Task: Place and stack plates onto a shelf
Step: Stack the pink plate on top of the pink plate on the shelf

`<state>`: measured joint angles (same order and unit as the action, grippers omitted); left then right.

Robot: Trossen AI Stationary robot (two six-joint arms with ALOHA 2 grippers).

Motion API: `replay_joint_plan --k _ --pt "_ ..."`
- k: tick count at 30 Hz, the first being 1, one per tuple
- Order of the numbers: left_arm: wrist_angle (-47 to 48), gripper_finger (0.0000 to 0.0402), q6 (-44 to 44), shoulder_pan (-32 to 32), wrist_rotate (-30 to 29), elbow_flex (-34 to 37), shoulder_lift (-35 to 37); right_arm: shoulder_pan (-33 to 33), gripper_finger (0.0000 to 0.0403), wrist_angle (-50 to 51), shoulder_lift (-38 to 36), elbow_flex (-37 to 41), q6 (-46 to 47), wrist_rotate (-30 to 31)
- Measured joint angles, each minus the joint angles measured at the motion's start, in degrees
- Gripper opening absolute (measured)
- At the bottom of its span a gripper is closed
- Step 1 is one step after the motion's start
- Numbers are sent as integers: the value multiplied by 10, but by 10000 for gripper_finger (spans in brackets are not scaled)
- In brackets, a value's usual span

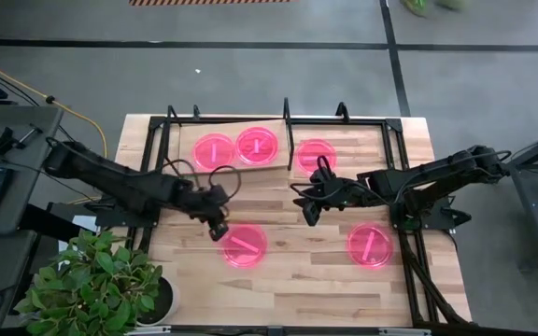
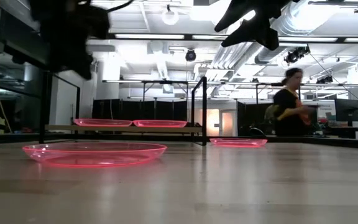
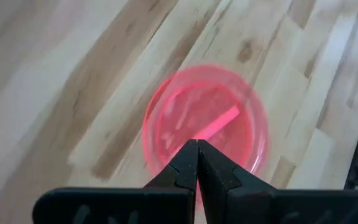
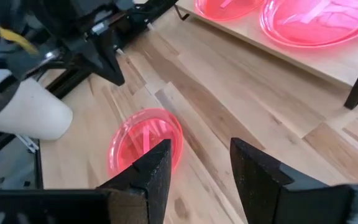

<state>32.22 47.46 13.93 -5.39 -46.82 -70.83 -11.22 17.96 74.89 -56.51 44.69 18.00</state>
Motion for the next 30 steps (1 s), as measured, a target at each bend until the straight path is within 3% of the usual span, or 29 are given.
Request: replay_joint_plan --k 6,11,16,25,30 --pt "-161 0 96 57 -24 143 79 0 146 -1 0 0 4 7" --pt "-194 1 125 69 -42 198 98 0 146 -6 0 0 18 25" --pt "-196 29 125 63 -52 209 77 0 146 -13 0 0 21 32" --pt "-207 135 150 61 -75 208 -5 0 146 -15 0 0 46 35" --pt "-246 172 174 56 -79 208 -47 0 146 -16 0 0 54 59"
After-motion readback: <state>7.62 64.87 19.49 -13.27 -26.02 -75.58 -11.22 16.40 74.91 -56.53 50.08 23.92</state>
